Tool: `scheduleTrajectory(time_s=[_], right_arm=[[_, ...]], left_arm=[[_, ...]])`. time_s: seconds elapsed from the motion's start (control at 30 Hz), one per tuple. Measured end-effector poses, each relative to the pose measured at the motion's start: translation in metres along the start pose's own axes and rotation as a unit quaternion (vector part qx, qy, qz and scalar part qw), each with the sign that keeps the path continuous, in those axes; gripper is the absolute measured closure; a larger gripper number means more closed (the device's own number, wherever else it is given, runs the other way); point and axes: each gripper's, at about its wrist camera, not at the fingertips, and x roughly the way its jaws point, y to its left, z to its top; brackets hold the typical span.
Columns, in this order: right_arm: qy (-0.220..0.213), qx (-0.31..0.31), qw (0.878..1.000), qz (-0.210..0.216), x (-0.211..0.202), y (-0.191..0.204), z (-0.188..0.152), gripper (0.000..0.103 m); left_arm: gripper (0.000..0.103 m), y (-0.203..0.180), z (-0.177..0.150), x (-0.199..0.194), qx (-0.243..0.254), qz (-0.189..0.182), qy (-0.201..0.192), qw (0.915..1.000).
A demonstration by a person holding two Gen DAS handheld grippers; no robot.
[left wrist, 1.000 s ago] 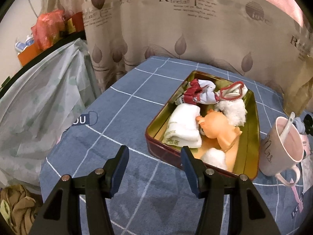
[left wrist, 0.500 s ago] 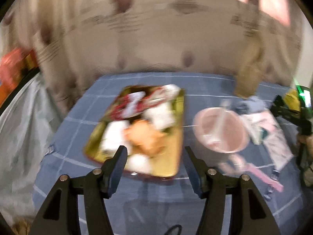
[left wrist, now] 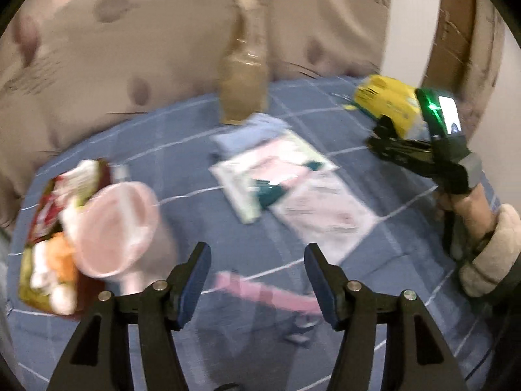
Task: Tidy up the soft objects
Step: 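Lower the left gripper onto the floral wipes packet and grasp it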
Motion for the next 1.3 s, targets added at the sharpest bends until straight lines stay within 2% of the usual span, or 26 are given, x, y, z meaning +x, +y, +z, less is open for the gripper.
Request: scheduleTrajectory(time_s=[0.13, 0.33, 0.43, 0.6, 0.8, 0.93, 1.1, 1.2, 1.3], right_arm=[[0.001, 0.007, 1.000, 0.009, 0.001, -0.004, 0.000, 0.089], [0.005, 0.003, 1.000, 0.019, 0.004, -0.002, 0.000, 0.089], [0.007, 0.008, 1.000, 0.026, 0.005, -0.003, 0.001, 0.089], [0.010, 0.017, 0.999, 0.037, 0.007, -0.006, 0.001, 0.089], [0.013, 0.027, 0.998, 0.048, 0.008, -0.008, 0.001, 0.089], [0.015, 0.030, 0.998, 0.052, 0.008, -0.009, 0.000, 0.088], [0.016, 0.036, 0.998, 0.058, 0.009, -0.011, 0.000, 0.088], [0.018, 0.041, 0.997, 0.063, 0.009, -0.013, -0.001, 0.088], [0.018, 0.045, 0.997, 0.066, 0.011, -0.013, -0.001, 0.088]], left_arm=[[0.042, -0.017, 0.015, 0.023, -0.051, -0.036, 0.022, 0.9978], [0.042, -0.030, 0.032, 0.064, -0.134, -0.040, 0.065, 0.9880], [0.042, -0.035, 0.033, 0.079, -0.157, -0.035, 0.082, 0.9836], [0.042, -0.048, 0.035, 0.098, -0.161, -0.013, 0.093, 0.9825], [0.037, -0.057, 0.041, 0.110, -0.152, 0.010, 0.077, 0.9854], [0.032, -0.064, 0.042, 0.115, -0.132, 0.022, 0.067, 0.9888], [0.032, -0.072, 0.036, 0.116, -0.103, 0.040, 0.060, 0.9921], [0.033, -0.067, 0.032, 0.113, -0.104, 0.035, 0.055, 0.9925], [0.034, -0.056, 0.027, 0.110, -0.119, 0.011, 0.045, 0.9918]])
